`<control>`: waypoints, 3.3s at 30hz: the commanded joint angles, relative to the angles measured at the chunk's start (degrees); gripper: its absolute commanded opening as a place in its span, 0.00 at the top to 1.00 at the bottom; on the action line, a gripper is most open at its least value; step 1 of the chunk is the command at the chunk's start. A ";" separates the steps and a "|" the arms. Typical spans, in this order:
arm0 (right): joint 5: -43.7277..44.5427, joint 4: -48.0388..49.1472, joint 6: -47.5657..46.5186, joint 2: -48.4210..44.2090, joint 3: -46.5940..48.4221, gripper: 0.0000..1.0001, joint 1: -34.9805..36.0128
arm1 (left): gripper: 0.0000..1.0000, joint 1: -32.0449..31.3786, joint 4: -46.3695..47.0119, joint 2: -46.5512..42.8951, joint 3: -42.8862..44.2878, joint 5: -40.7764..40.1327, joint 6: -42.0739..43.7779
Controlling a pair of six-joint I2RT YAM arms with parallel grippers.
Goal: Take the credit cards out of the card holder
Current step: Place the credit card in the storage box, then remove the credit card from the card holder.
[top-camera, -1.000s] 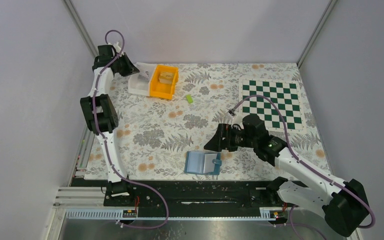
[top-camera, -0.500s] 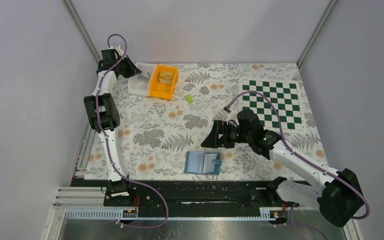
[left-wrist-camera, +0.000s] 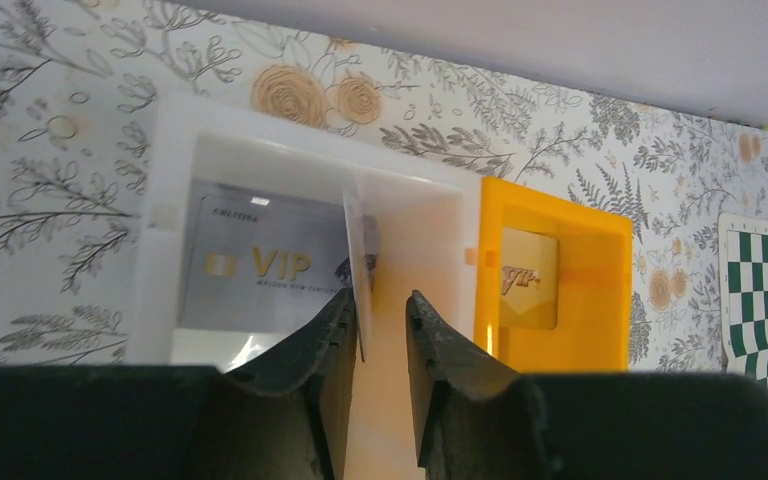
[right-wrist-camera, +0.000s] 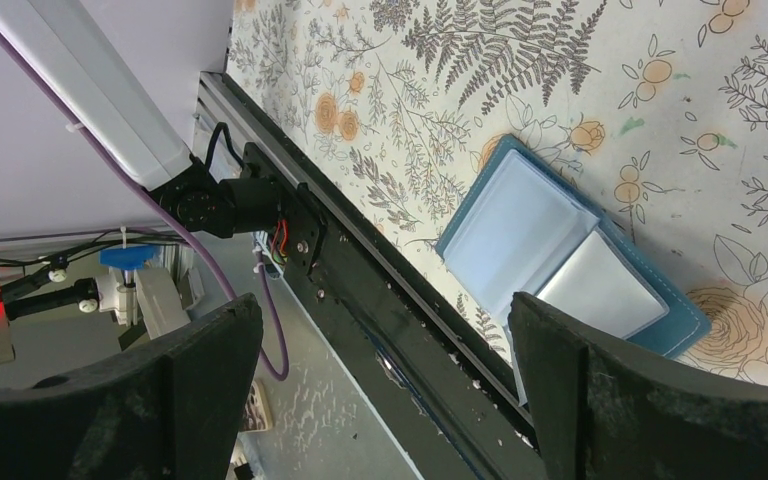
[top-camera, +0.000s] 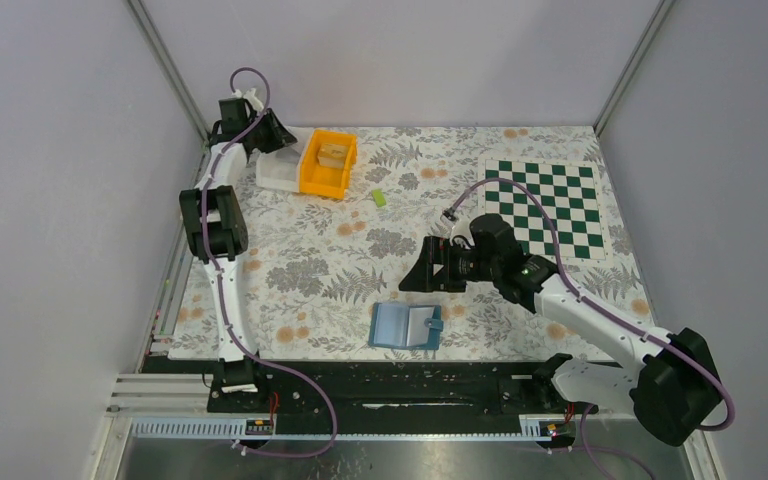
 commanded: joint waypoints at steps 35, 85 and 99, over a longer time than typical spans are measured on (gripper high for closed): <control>4.06 -9.51 -1.10 0.98 6.56 0.01 -1.27 | 0.45 -0.81 1.42 -15.25 -1.10 -7.75 -2.81; 46.00 -22.82 18.09 28.69 21.25 0.14 27.72 | 0.01 -31.33 -18.65 -103.67 -76.81 -39.49 2.48; 48.14 -23.07 17.27 35.76 21.66 0.18 29.89 | 0.01 -31.34 -19.66 -104.27 -76.71 -43.84 -0.68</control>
